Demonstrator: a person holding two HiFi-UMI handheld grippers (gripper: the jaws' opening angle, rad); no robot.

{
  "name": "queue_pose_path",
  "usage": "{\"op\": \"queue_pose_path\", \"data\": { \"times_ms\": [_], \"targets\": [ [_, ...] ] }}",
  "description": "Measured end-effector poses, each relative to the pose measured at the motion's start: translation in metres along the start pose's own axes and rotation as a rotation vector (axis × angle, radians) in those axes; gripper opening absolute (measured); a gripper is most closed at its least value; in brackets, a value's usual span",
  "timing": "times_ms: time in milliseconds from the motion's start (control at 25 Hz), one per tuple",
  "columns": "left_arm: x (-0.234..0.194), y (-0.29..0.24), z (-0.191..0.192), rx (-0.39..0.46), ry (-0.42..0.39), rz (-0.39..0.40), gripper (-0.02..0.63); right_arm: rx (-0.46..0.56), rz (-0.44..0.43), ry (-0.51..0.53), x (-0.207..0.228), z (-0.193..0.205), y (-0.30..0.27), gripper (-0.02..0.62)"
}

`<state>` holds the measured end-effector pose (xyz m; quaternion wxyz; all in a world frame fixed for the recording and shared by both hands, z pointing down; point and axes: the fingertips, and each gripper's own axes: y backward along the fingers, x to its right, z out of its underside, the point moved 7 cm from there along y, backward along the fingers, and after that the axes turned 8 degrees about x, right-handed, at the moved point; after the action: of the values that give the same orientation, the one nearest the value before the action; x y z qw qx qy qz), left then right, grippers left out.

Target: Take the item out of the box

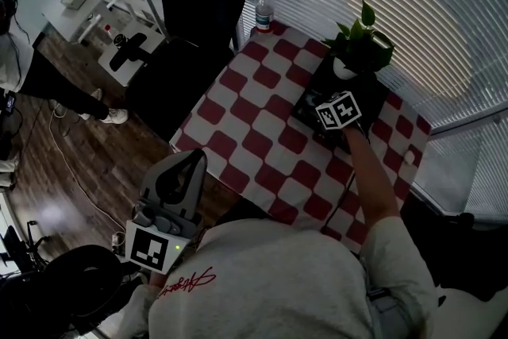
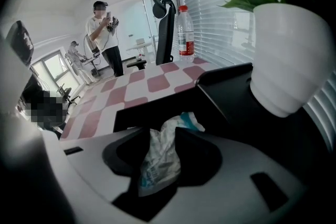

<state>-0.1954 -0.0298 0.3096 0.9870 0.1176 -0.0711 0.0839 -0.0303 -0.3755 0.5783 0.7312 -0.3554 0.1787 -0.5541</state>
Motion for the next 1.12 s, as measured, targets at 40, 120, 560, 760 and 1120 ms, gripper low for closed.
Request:
{"op": "queue_pose_path", "data": {
  "times_ms": [40,120,560,760,1120],
  "targets": [
    [0.0,0.0,0.0,0.004,0.001,0.0,0.018,0.0,-0.001,-0.002,0.0,0.0,0.0,0.158],
    [0.001,0.0,-0.001,0.013,0.006,-0.002,0.018,0.001,-0.006,-0.002,0.0,0.0,-0.001,0.153],
    [0.0,0.003,-0.006,0.027,0.007,-0.003,0.018,-0.017,0.025,0.043,-0.004,-0.004,0.003,0.096],
    [0.002,0.0,-0.006,0.033,0.002,0.025,0.018,-0.017,0.051,0.099,-0.006,-0.006,0.007,0.028],
    [0.001,0.0,-0.008,0.03,0.003,0.034,0.018,-0.027,0.078,0.122,-0.007,0.001,0.014,0.021]
  ]
}}
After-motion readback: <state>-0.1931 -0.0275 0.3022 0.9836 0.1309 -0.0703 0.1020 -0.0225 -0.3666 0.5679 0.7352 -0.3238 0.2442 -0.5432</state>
